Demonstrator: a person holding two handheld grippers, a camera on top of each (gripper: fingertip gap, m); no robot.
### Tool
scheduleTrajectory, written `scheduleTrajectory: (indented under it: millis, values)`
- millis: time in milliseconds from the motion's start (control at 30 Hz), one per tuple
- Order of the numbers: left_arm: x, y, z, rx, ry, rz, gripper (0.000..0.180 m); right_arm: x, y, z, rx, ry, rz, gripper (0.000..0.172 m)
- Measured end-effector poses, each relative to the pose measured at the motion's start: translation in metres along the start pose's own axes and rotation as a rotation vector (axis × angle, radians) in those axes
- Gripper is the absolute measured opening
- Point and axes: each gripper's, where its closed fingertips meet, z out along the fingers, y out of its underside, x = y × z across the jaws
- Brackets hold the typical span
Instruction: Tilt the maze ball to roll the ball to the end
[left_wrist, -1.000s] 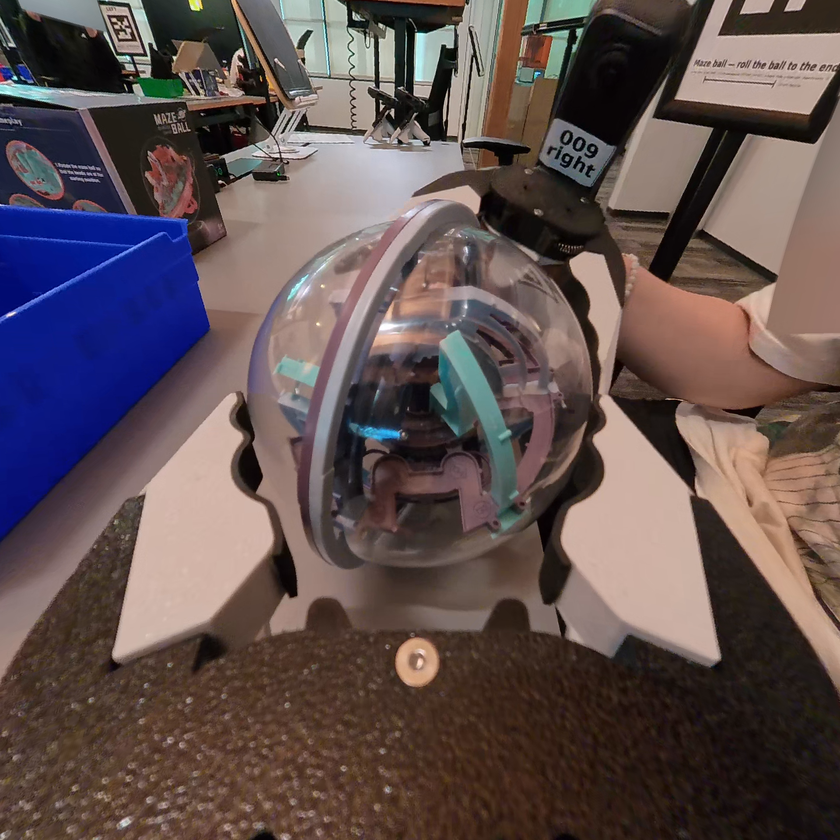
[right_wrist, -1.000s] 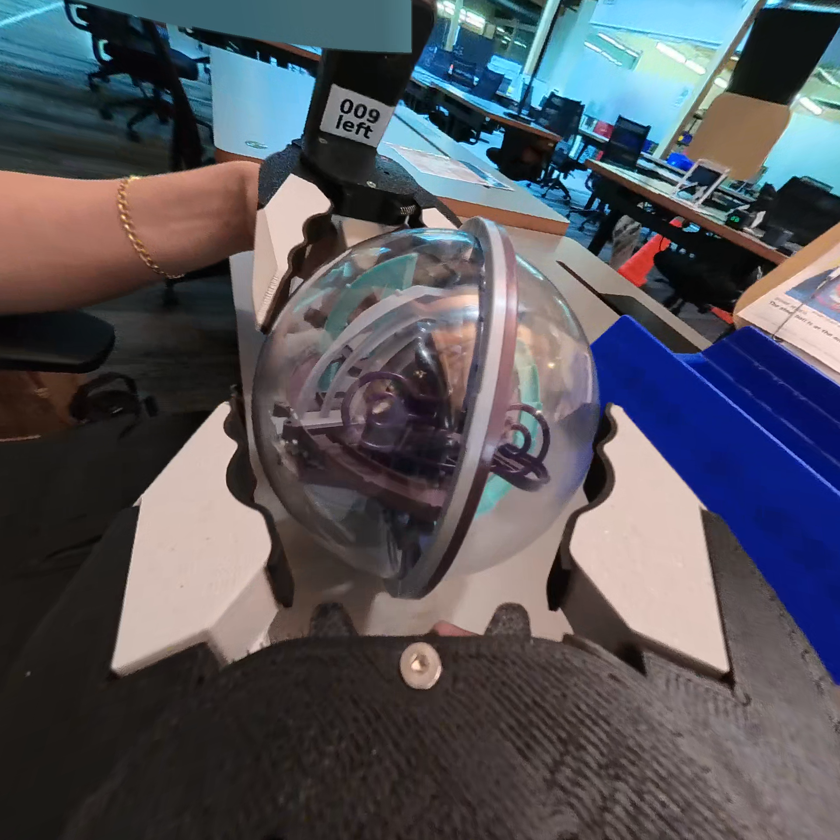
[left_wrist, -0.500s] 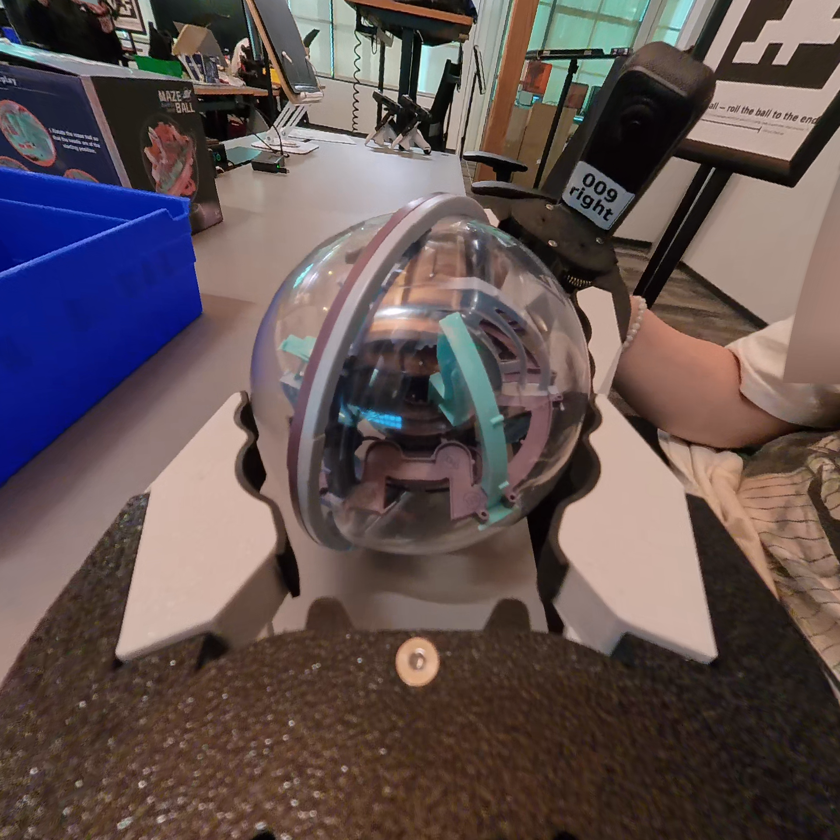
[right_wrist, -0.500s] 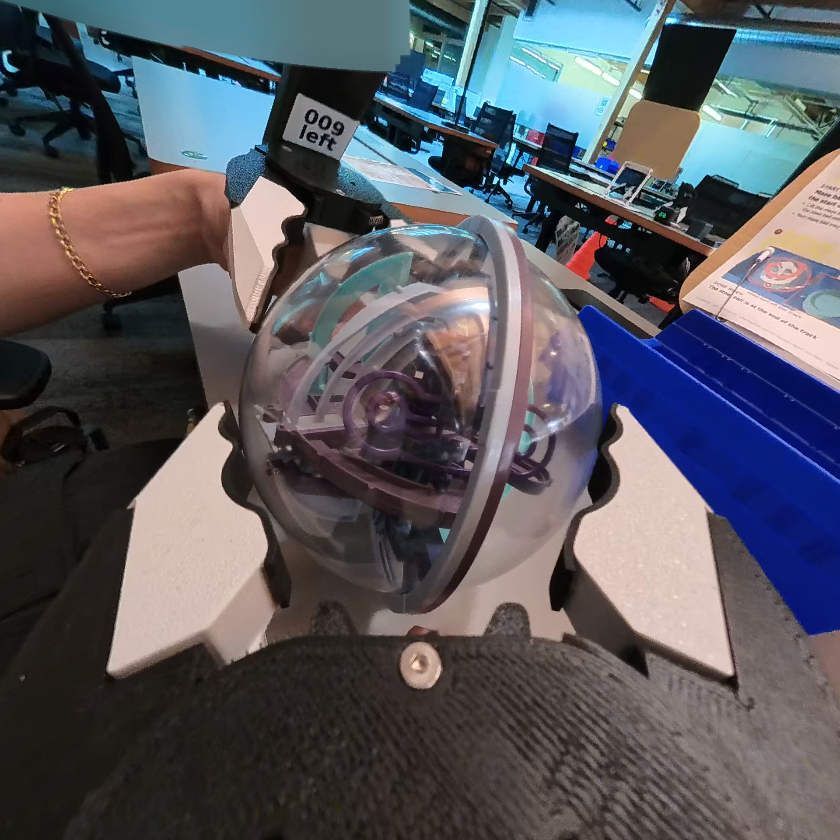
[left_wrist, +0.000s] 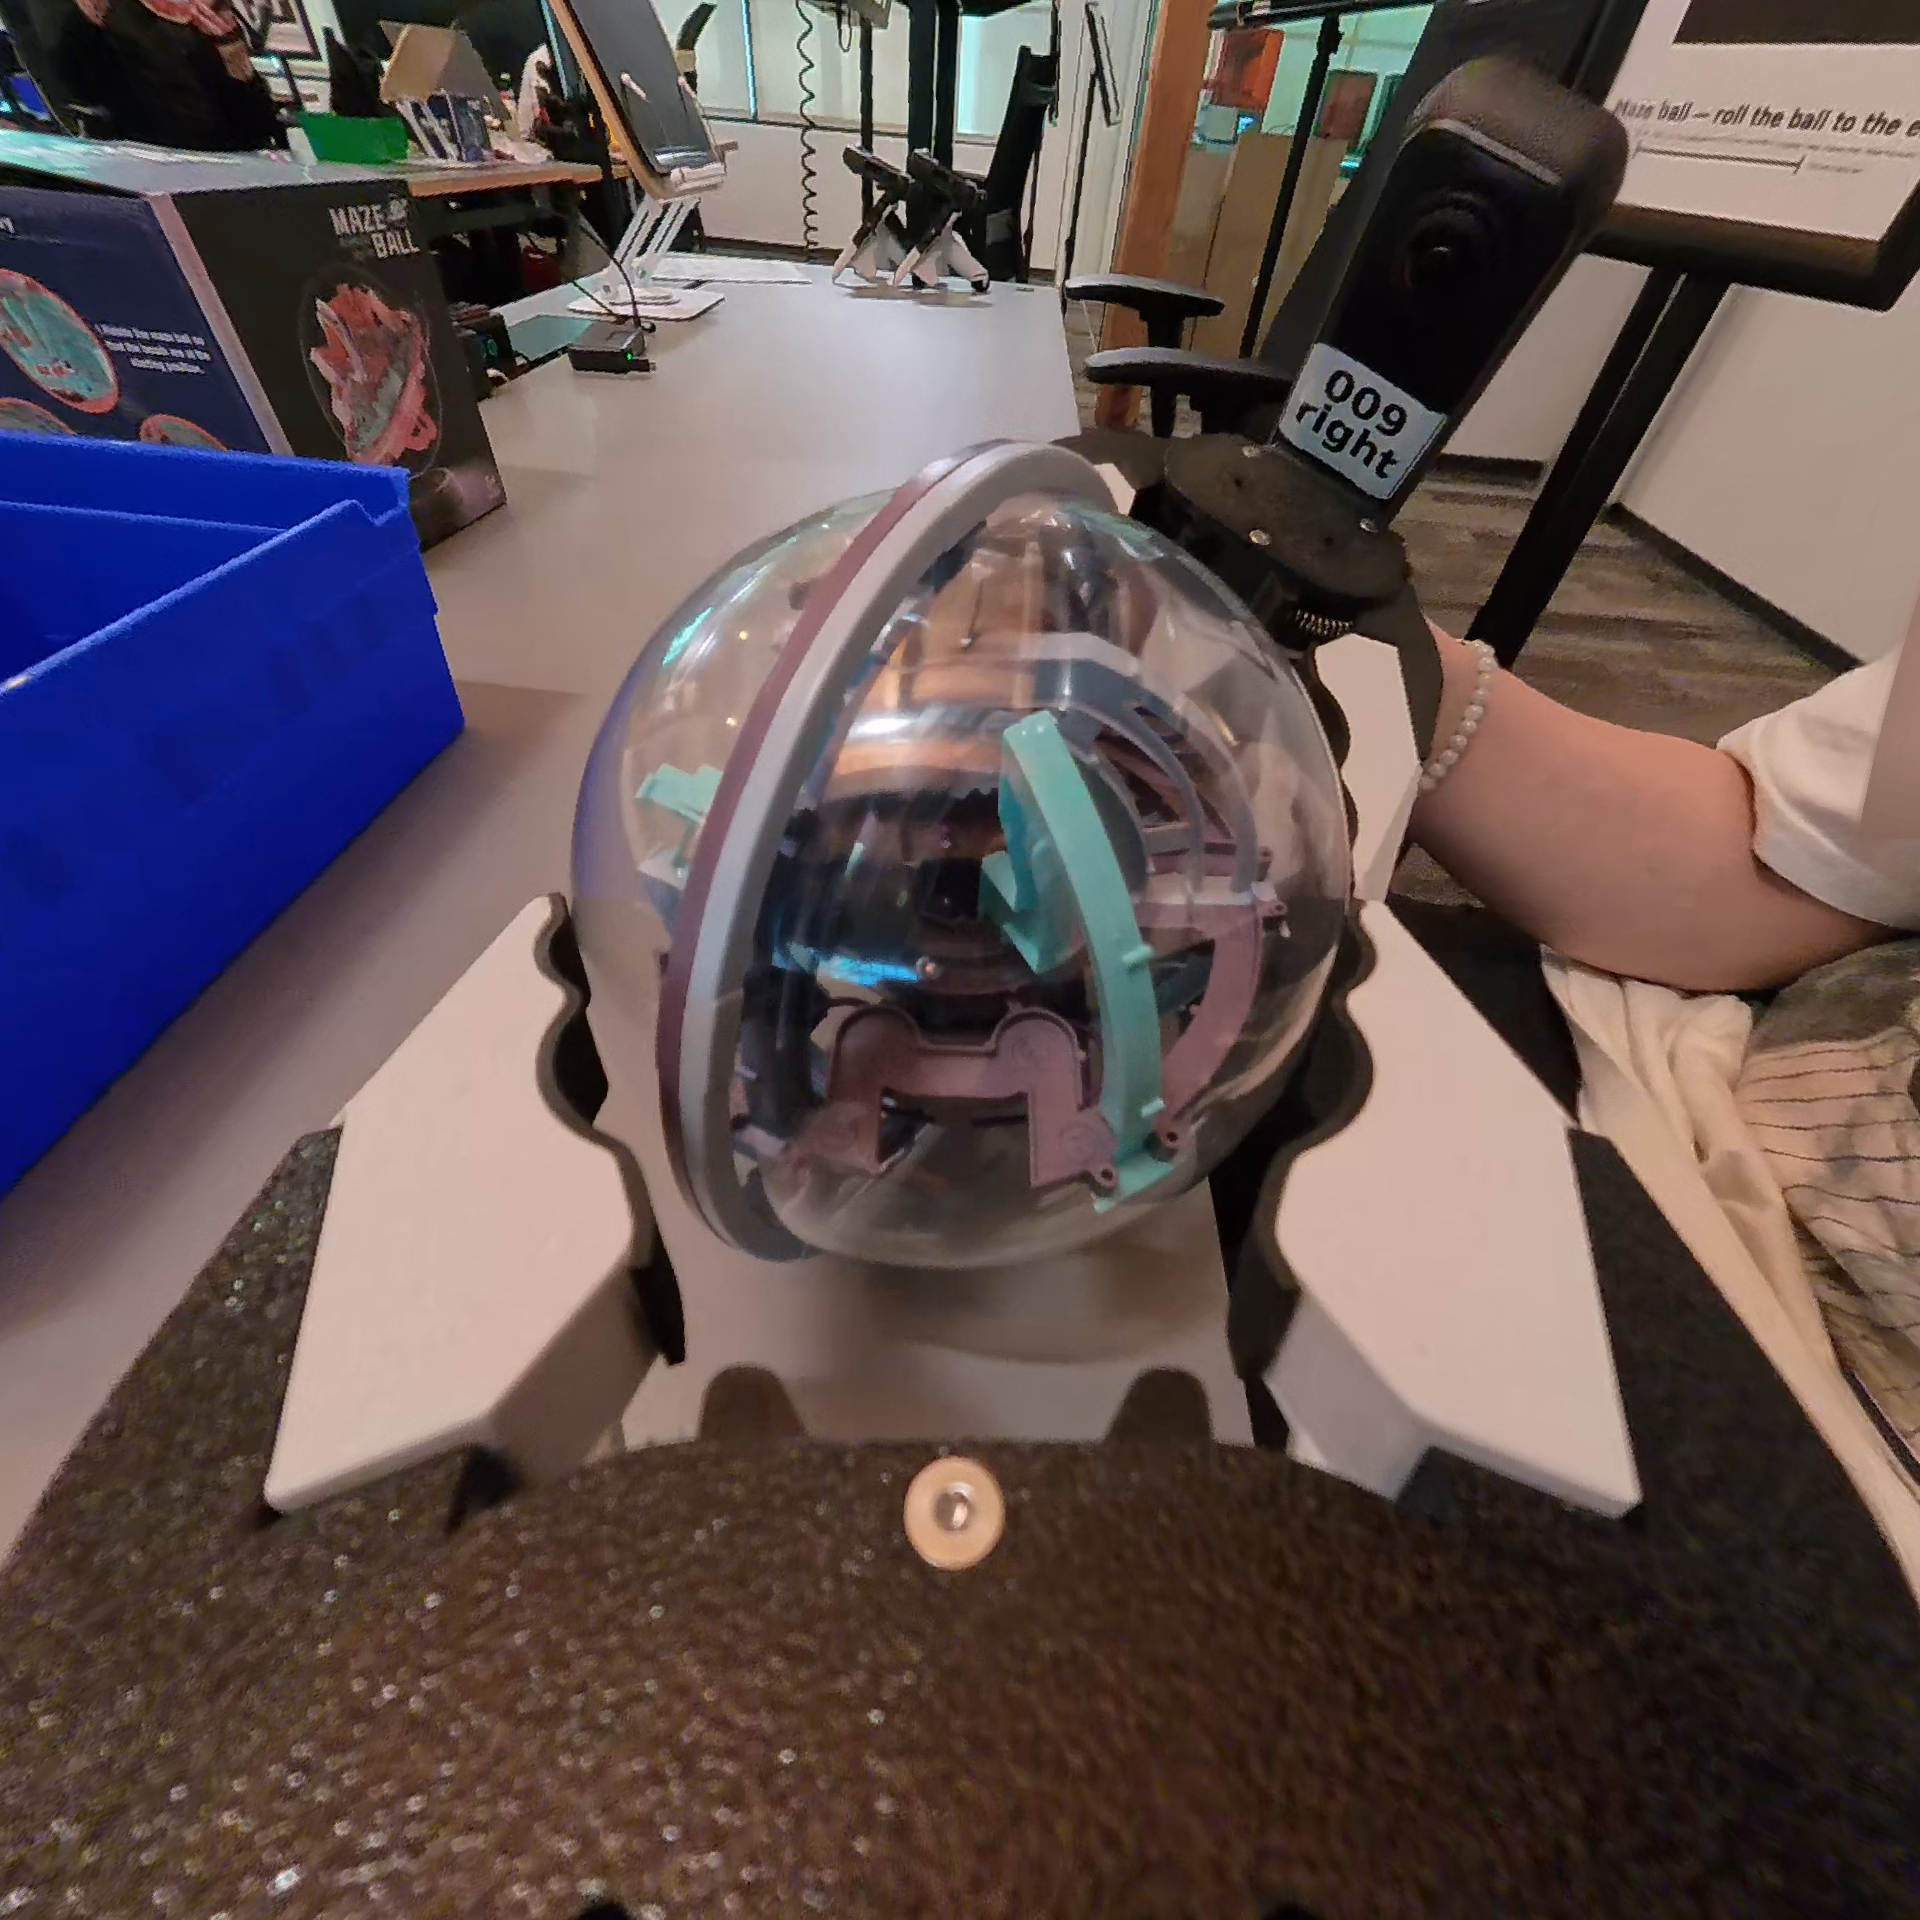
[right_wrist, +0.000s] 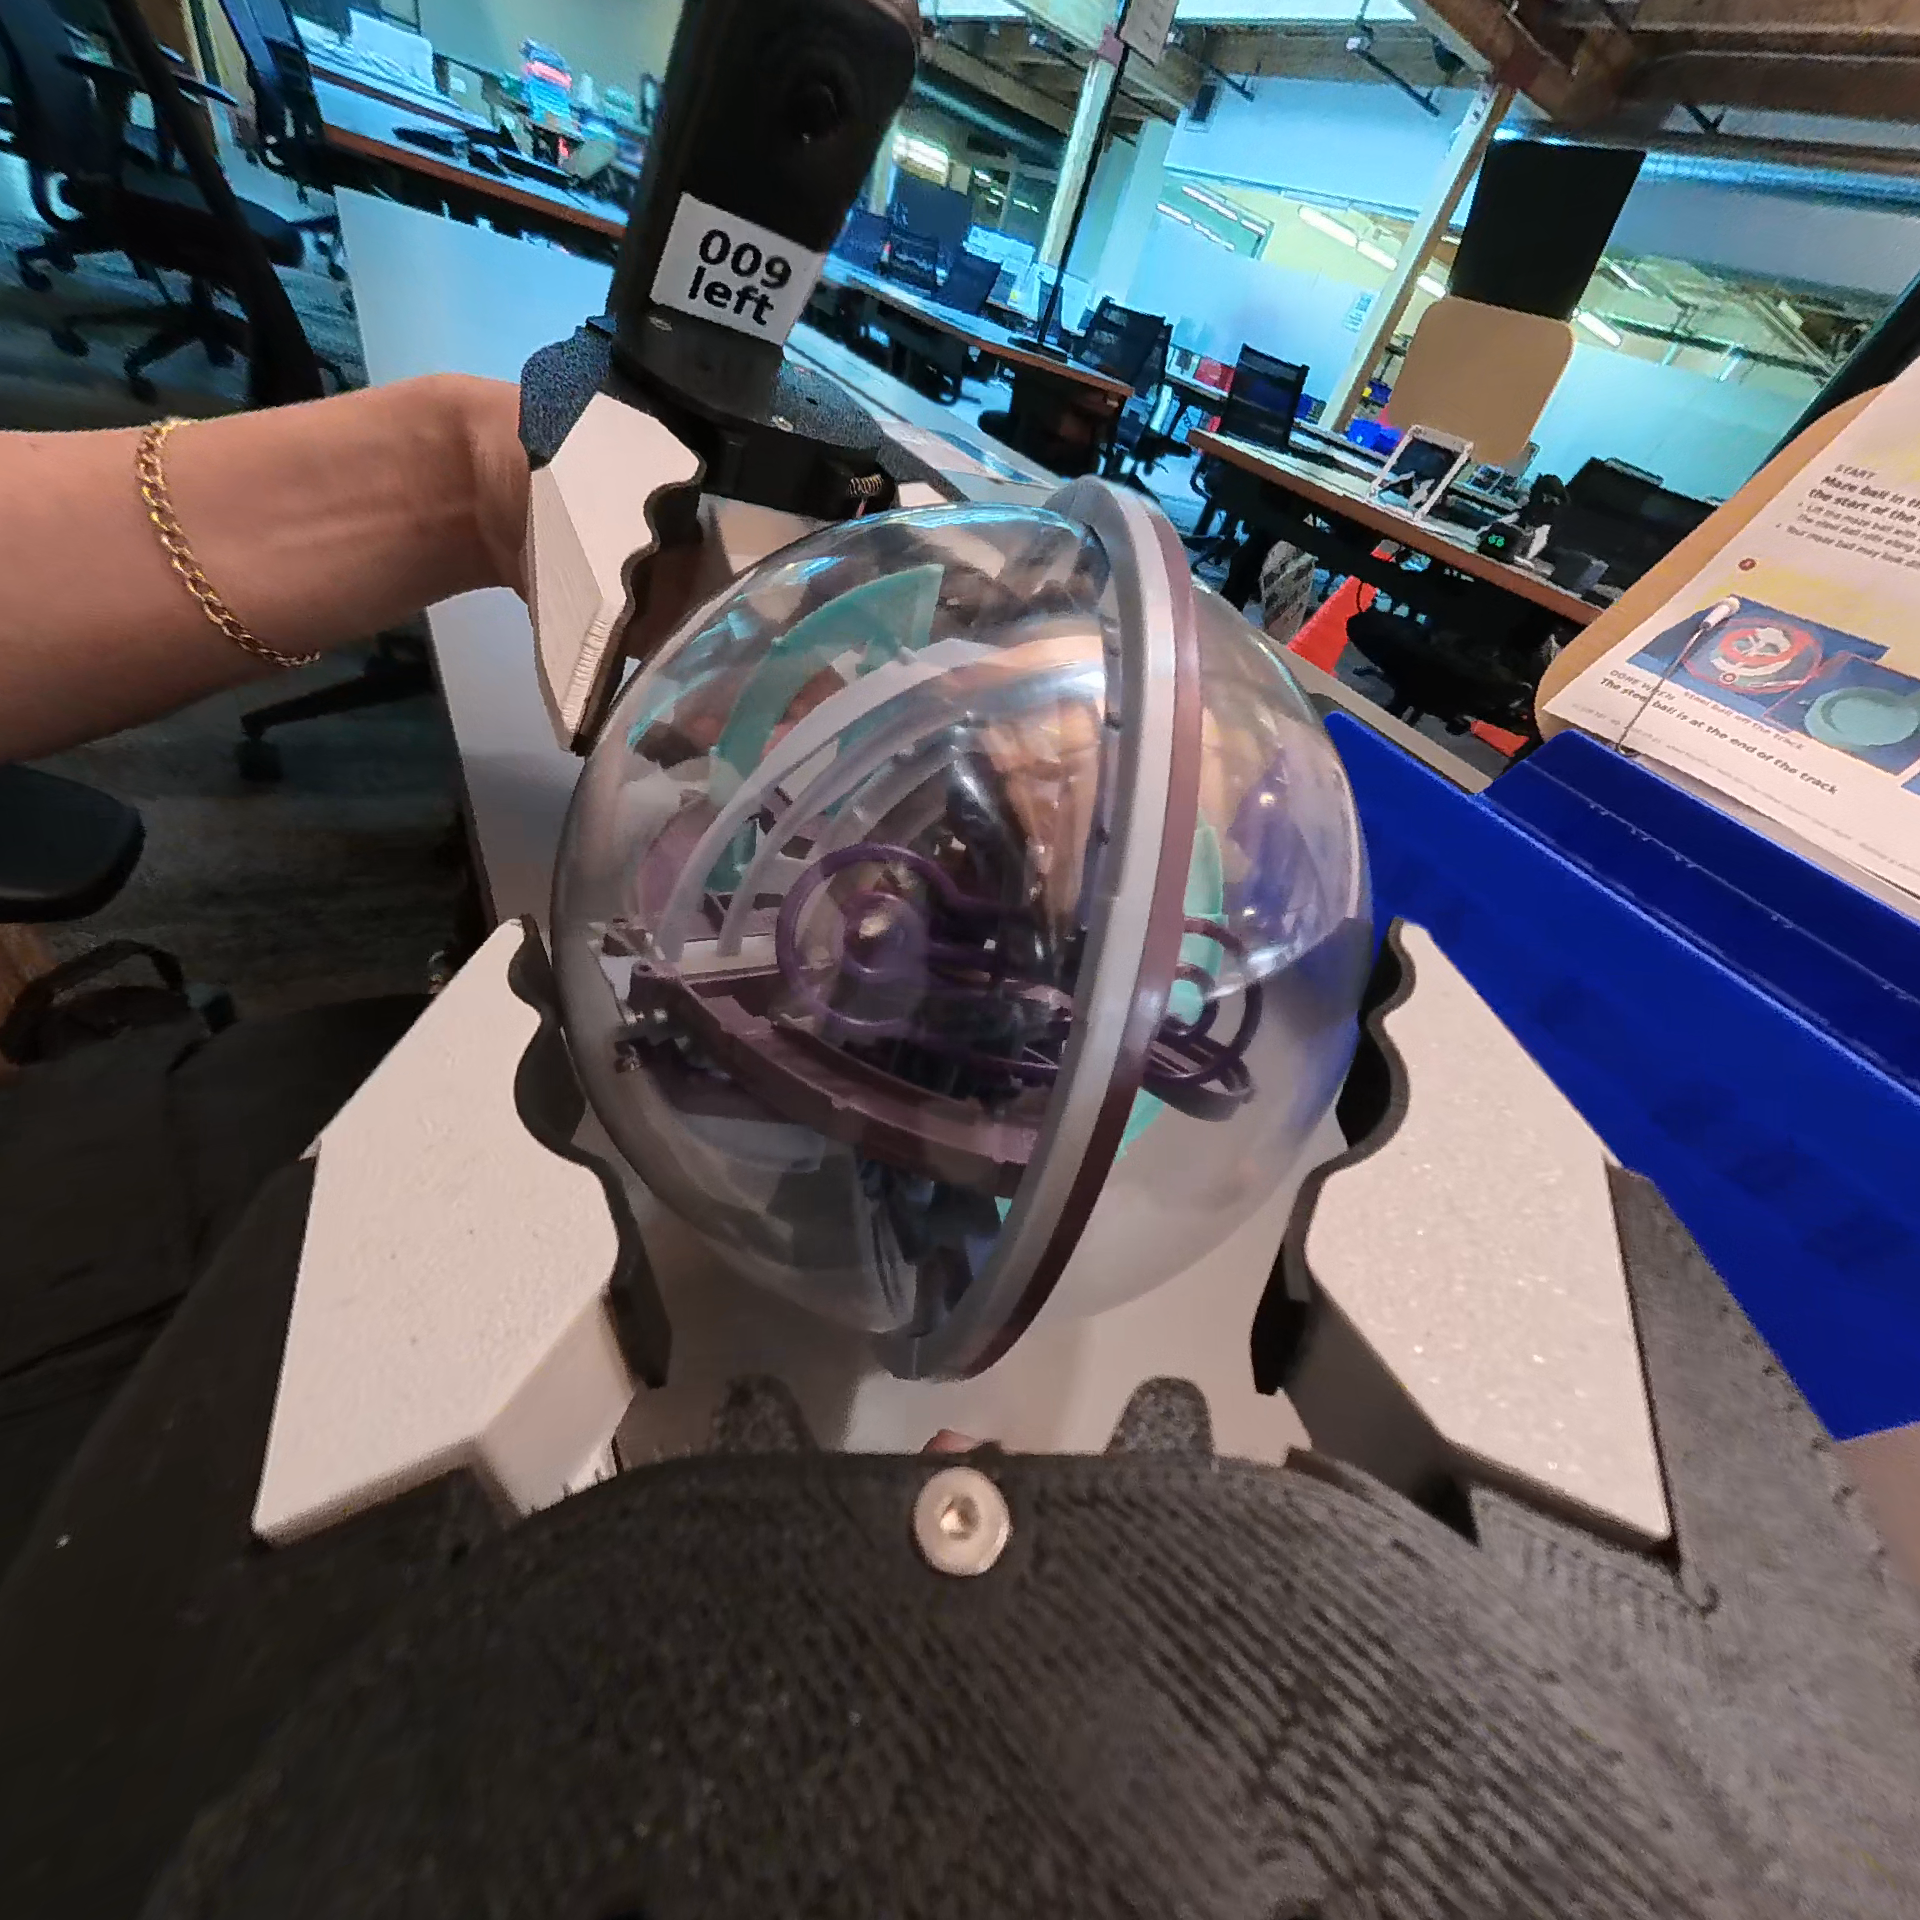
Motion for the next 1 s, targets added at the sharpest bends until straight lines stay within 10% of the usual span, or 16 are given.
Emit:
scheduleTrajectory:
  millis: [1000]
  values:
    - [0.003, 0.001, -0.012, -0.005, 0.049, -0.043, 0.139, -0.012, -0.003, 0.013, -0.104, 0.092, 0.065, 0.148]
